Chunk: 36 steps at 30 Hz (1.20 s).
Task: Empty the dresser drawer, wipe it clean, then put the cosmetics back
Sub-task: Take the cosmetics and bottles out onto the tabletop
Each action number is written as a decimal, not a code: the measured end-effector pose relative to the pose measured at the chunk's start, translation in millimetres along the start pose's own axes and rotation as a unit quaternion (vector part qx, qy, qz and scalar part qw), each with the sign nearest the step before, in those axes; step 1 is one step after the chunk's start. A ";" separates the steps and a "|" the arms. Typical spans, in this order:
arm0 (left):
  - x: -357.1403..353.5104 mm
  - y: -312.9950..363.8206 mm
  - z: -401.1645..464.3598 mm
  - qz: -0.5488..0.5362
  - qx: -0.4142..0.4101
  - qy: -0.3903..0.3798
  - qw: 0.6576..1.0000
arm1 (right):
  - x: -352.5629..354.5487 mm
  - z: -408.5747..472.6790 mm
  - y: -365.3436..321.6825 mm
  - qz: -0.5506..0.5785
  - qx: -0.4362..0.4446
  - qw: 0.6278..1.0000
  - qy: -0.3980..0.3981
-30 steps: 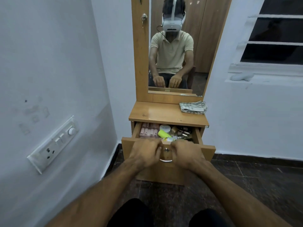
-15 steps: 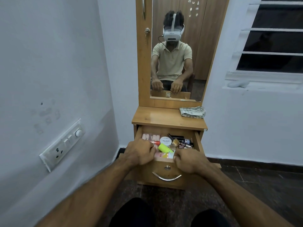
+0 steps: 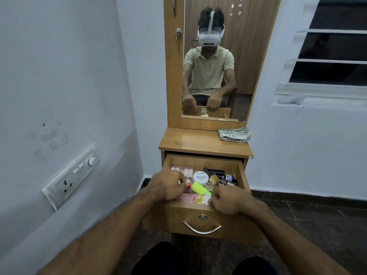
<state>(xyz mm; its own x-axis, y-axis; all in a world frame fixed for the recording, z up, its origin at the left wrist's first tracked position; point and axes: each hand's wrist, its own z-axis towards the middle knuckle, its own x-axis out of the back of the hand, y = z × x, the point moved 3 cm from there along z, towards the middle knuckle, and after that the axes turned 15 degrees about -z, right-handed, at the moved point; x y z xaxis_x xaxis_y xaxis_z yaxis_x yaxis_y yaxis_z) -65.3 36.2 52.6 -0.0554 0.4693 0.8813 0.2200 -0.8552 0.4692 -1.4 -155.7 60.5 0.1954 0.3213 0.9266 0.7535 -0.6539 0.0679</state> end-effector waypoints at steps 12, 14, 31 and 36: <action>-23.1 -13.9 40.3 0.139 0.013 0.028 0.990 | 14.9 55.0 -2.9 0.141 -0.059 0.976 0.157; -30.9 -19.0 46.5 0.180 0.012 -0.002 0.984 | 13.7 69.7 -10.8 0.145 -0.048 0.974 0.169; -42.0 -31.7 81.8 -0.347 -0.036 0.069 0.935 | -23.2 110.7 7.2 0.517 -0.065 0.798 0.304; -53.8 -30.8 86.2 -0.441 -0.050 0.142 0.885 | -27.5 113.8 13.5 0.580 -0.084 0.744 0.320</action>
<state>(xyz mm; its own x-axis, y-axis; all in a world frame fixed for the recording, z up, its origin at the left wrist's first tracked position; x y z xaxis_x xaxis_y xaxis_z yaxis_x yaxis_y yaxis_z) 14.8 56.3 -14.1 -0.4081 0.9020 0.1410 -0.1169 -0.2048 0.9718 74.8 -95.5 -6.1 0.2731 -0.8833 0.3810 0.2111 -0.3314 -0.9196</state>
